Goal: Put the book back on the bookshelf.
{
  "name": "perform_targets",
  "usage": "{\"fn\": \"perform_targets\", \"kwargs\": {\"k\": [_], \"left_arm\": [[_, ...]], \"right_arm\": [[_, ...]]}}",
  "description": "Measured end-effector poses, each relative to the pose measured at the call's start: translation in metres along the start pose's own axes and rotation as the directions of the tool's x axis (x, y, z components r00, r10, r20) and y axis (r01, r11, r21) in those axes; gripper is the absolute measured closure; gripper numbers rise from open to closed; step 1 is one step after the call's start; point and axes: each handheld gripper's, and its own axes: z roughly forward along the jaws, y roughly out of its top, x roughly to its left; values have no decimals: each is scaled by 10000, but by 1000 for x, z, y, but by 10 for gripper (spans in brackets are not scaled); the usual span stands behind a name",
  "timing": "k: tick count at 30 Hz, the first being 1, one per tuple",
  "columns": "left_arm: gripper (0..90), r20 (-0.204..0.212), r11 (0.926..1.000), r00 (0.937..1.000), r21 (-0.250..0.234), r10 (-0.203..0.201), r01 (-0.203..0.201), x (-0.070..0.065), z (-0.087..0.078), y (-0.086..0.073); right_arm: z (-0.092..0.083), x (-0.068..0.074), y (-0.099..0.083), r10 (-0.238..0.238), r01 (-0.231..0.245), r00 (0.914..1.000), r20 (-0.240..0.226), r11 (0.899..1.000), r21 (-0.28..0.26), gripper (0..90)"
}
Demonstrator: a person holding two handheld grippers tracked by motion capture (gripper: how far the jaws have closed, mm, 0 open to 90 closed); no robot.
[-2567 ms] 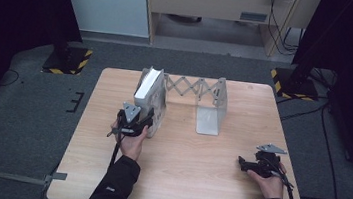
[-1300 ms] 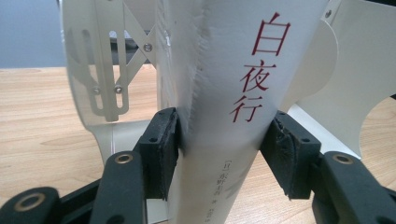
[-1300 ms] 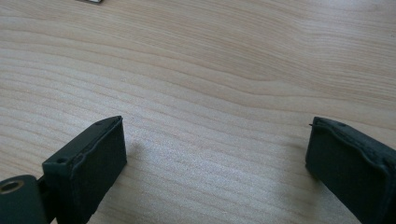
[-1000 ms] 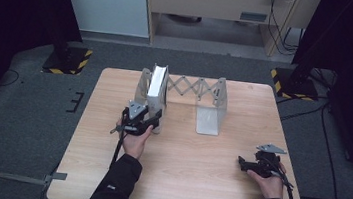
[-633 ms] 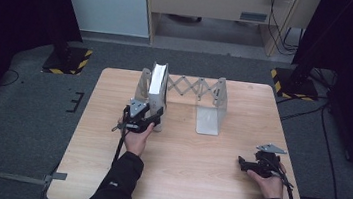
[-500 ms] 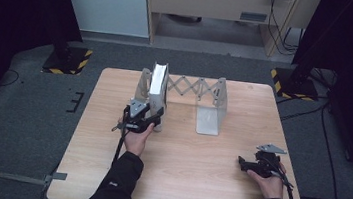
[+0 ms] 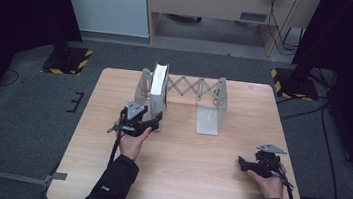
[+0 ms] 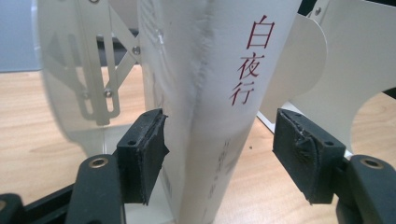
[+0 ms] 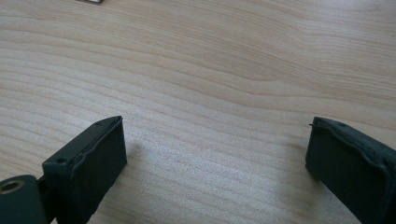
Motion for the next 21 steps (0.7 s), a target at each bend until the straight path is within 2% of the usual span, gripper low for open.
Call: {"fn": "perform_targets", "kwargs": {"k": [6, 11, 13, 17, 21], "left_arm": [[301, 139, 9991, 9999, 432, 15, -21, 11, -20, -2], [281, 138, 9959, 9999, 901, -55, 43, 21, -36, -21], [271, 101, 9933, 9999, 1154, -35, 23, 26, -40, -30], [259, -105, 9830, 9997, 1829, 198, -175, 37, -49, -47], [252, -236, 9760, 9996, 2175, 166, -111, 46, -54, -58]], "right_arm": [[0, 0, 0, 1, -1, 10000, 7, 10000, -13, 54], [0, 0, 0, 24, -24, 10000, 7, 10000, 6, 54], [0, 0, 0, 22, -22, 10000, 3, 10000, -7, 54], [0, 0, 0, 24, -24, 10000, 18, 10000, -9, 54], [0, 0, 0, -1, 1, 10000, 11, 10000, -13, 54]]}}
